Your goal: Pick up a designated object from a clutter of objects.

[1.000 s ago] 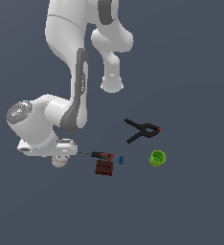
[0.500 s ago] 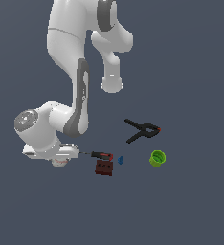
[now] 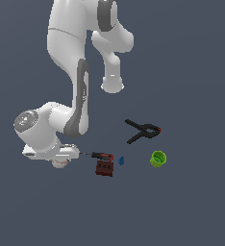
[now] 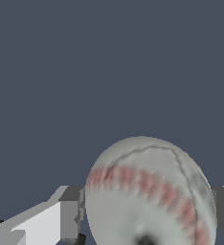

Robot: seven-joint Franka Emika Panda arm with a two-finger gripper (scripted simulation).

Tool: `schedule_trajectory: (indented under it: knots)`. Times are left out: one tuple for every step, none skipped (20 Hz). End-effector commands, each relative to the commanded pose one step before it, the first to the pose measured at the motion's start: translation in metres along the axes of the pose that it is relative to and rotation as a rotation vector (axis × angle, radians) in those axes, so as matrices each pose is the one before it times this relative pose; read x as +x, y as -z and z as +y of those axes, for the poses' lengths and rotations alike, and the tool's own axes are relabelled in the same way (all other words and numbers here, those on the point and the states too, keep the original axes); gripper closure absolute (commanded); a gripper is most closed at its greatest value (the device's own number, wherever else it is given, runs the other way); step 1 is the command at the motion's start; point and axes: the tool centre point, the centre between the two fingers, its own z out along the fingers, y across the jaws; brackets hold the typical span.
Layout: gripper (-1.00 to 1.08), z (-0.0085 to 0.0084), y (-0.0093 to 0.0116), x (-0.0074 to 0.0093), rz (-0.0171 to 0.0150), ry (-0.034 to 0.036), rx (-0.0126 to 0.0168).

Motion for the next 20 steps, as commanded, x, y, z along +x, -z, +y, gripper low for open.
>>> schedule_trajectory:
  knots:
    - [1.08, -0.00013, 0.00025, 0.00016, 0.00025, 0.00012, -0.00008]
    - [1.08, -0.00032, 0.00088, 0.00006, 0.0, 0.0, 0.0]
    - [1.08, -0.00054, 0.00146, 0.0001, 0.0, 0.0, 0.0]
    - [1.08, -0.00076, 0.00205, 0.00015, 0.0, 0.0, 0.0]
    - [1.08, -0.00098, 0.00265, 0.00019, 0.0, 0.0, 0.0]
    - [1.08, -0.0012, 0.00326, 0.00023, 0.0, 0.0, 0.0]
    - [1.08, -0.00143, 0.00388, 0.00028, 0.0, 0.0, 0.0]
    - [1.08, -0.00166, 0.00451, 0.00032, 0.0, 0.0, 0.0]
    - [1.08, -0.0019, 0.00517, 0.00037, 0.0, 0.0, 0.0]
    - [1.08, -0.00214, 0.00584, 0.00042, 0.0, 0.0, 0.0]
    - [1.08, -0.00239, 0.00654, 0.00048, 0.0, 0.0, 0.0]
    - [1.08, -0.00265, 0.00726, 0.00053, 0.0, 0.0, 0.0]
    - [1.08, -0.00289, 0.00795, 0.00059, 0.0, 0.0, 0.0]
    - [1.08, -0.00312, 0.00859, 0.00064, 0.0, 0.0, 0.0]
    - [1.08, -0.00332, 0.00919, 0.00069, 0.0, 0.0, 0.0]
    - [1.08, -0.00351, 0.00975, 0.00074, 0.0, 0.0, 0.0]
    - [1.08, -0.00369, 0.01028, 0.00079, 0.0, 0.0, 0.0]
    - [1.08, -0.00385, 0.01077, 0.00084, 0.0, 0.0, 0.0]
    - [1.08, -0.004, 0.01124, 0.00089, 0.0, 0.0, 0.0]
    - [1.08, -0.00409, 0.01154, 0.00093, 0.0, 0.0, 0.0]
